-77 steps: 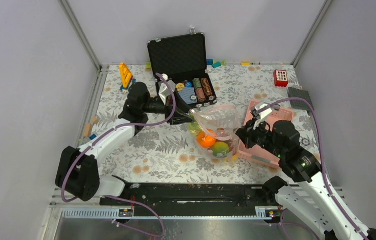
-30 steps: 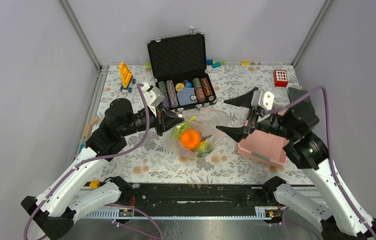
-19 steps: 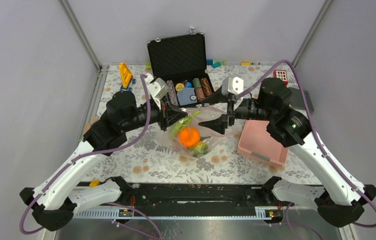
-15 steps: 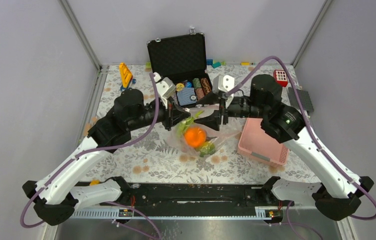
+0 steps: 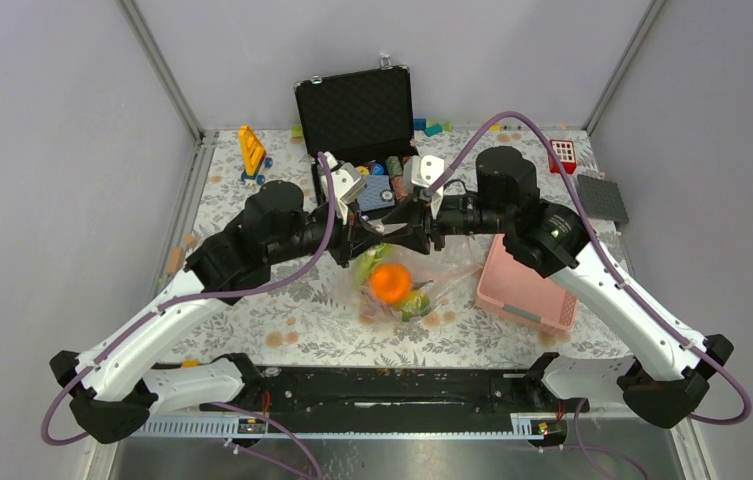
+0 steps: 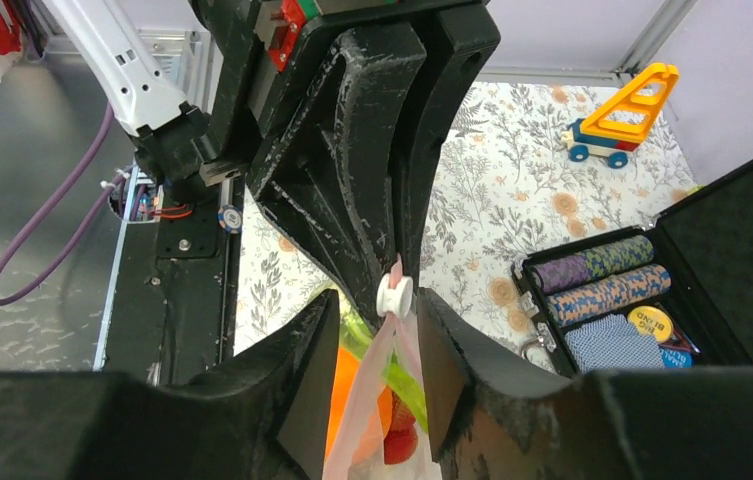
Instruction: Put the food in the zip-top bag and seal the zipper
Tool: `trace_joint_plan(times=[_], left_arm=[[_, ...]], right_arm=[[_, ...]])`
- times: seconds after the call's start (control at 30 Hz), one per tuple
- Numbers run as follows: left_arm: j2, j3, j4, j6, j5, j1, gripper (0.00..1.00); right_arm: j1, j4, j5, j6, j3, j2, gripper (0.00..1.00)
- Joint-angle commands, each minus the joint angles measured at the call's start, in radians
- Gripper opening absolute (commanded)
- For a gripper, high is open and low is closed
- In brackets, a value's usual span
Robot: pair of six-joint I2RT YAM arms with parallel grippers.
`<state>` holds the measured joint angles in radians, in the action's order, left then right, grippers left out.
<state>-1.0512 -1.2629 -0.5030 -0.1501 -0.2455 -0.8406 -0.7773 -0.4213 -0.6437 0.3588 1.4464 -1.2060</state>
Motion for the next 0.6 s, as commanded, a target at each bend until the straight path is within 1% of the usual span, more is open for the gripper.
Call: trace_joint_plan(times=[0.0,0.13,0.2,0.33,0.43,0.57], left_arm=[[0.013,-0.059,0.08,-0.003,0.022,-0.01,0.0],[0.014,-0.057,0.086,-0.012,0.026,-0.015,0.0],[0.02,-0.051,0.093,-0.011,0.026,-0.014,0.0],[0.037,-0.028,0.117,-0.009,0.005,-0.017,0.0],[0.046,-0.013,0.133,-0.009,-0.014,-0.016,0.0],[0.048,-0.013,0.133,-0.006,-0.016,-0.017,0.0]], right_arm=[[-0.014,0.049,-0.042,-0.006,0.025,-0.018,0.4],[-0.02,0.065,-0.036,-0.017,0.0,-0.02,0.34],[-0.022,0.069,-0.015,-0.015,-0.015,-0.016,0.26],[-0.022,0.075,0.0,-0.017,-0.03,-0.012,0.15],[-0.023,0.076,-0.003,-0.02,-0.03,-0.019,0.14],[-0.022,0.076,-0.012,-0.023,-0.034,-0.028,0.16]])
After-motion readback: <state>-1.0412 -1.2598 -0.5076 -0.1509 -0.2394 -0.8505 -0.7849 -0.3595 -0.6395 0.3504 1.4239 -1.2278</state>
